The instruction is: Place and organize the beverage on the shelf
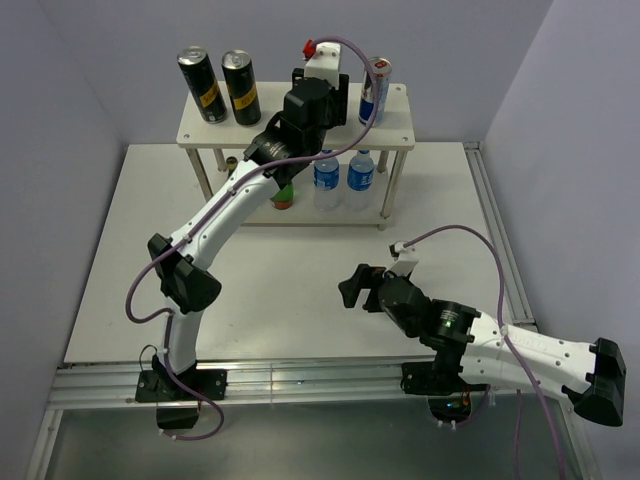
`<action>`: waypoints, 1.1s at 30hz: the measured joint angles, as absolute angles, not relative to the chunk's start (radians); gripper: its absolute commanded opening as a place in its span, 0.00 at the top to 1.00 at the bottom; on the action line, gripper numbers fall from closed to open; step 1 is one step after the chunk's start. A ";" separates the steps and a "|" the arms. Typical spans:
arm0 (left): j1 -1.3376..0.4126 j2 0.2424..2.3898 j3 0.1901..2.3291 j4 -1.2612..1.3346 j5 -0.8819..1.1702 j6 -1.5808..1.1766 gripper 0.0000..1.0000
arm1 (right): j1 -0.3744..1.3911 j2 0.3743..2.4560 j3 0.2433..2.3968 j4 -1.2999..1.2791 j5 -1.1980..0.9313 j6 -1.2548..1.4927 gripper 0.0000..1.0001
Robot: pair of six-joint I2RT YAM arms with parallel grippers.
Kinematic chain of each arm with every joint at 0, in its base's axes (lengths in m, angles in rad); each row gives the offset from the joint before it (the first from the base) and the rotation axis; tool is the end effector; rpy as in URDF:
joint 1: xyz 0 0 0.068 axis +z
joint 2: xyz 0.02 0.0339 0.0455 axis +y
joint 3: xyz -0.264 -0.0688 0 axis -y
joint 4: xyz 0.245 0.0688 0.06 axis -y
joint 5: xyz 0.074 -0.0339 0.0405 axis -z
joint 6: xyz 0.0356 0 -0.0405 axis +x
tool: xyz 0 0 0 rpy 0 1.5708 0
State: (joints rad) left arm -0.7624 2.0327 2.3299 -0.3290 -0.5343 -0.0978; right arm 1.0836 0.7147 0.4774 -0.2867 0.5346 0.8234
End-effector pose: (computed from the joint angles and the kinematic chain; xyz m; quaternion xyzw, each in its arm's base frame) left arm 0.3444 -0.3039 0.4756 0.0524 0.7148 -0.1075 0.6890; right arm 0.0925 0.1359 0.2349 0.0225 0.8454 0.2607 0.4656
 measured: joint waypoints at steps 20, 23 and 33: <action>-0.751 2.062 2.362 -0.274 -0.484 -0.105 0.13 | 1.122 0.780 0.469 -0.239 0.553 0.860 0.00; -0.749 2.069 2.362 -0.273 -0.473 -0.110 0.13 | 1.124 0.784 0.469 -0.239 0.558 0.863 0.00; -0.744 2.081 2.355 -0.262 -0.468 -0.117 0.12 | 1.130 0.798 0.469 -0.233 0.562 0.871 0.00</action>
